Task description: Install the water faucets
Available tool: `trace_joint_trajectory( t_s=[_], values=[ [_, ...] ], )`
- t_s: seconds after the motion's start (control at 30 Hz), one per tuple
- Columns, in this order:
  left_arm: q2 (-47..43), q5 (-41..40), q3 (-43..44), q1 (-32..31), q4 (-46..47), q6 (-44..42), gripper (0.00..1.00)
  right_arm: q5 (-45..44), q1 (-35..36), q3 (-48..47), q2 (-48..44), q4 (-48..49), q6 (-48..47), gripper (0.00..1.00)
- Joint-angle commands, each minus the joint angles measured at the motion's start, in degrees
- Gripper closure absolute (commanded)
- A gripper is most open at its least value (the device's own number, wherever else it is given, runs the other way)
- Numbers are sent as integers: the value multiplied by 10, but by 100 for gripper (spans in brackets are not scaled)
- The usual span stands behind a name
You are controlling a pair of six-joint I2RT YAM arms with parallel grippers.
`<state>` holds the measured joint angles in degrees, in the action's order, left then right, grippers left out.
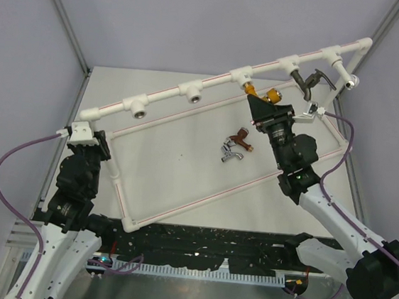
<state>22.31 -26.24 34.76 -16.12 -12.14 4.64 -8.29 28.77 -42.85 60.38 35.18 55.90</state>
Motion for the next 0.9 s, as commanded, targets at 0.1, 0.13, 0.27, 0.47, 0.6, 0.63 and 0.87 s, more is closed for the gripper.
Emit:
trace_joint_trajectory(
  t_s=[0.1, 0.13, 0.27, 0.47, 0.6, 0.63, 0.87],
  values=[
    [-15, 37, 1, -15, 2, 22, 100, -94, 37, 11, 11, 42, 117, 95],
    [-16, 37, 0, -15, 2, 22, 100, -99, 45, 9, 11, 43, 123, 95],
    [-18, 36, 0, -16, 1, 22, 100, -129, 58, 2, 19, 48, 149, 95],
    [-18, 35, 0, -18, 1, 21, 100, -139, 58, 2, 9, 55, 150, 92],
    [-20, 31, -1, -20, 2, 20, 100, -132, 58, 8, 1, 66, 124, 62],
    [-20, 30, 0, -20, 2, 20, 100, -128, 58, 12, 0, 73, 113, 58],
    [-23, 31, -1, -21, 2, 20, 100, -120, 58, 33, -18, 103, 64, 48]
  ],
)
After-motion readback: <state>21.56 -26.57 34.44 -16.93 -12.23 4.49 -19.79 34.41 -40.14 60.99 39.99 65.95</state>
